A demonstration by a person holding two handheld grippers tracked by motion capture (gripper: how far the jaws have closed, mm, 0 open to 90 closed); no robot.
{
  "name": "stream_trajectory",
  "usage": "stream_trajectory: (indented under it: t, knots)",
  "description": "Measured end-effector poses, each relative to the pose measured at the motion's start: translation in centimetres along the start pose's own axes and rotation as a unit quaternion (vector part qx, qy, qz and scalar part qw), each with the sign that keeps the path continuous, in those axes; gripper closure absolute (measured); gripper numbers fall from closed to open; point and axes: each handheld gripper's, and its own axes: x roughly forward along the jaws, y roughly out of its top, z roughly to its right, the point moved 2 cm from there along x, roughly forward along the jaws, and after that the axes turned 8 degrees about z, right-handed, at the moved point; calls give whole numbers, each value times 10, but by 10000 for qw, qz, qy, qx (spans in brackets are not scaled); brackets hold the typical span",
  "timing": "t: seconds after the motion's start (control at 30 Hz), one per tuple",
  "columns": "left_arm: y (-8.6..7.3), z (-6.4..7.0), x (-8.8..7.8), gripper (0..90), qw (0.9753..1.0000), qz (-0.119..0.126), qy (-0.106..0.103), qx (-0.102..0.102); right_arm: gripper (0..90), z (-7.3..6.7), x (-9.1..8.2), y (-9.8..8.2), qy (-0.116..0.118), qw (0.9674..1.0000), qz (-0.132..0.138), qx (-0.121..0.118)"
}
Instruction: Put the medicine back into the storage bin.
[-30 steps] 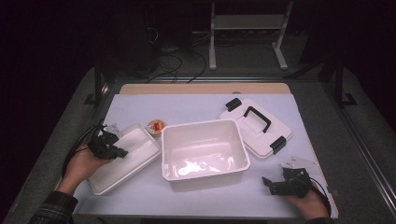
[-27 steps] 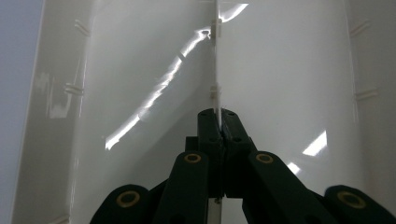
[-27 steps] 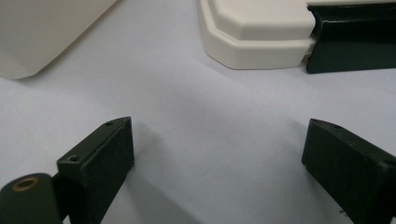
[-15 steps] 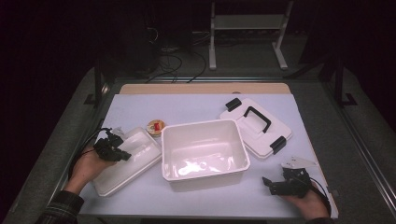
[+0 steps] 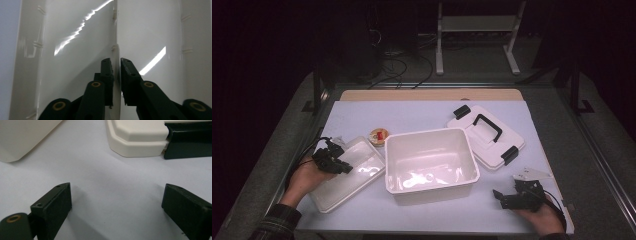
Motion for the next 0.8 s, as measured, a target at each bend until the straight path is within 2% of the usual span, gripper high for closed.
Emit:
stream_trajectory:
  t: [0.37,0.5,0.8]
  knots:
    - [25,-3,-18,521,10000,-35,-15,-87,86,0,0,0,1,10000,0,0]
    - [38,-6,-22,451,10000,-25,-30,-80,86,0,0,0,1,10000,1,0]
    - [72,-10,-20,311,9999,3,43,97,86,0,0,0,3,10000,0,1]
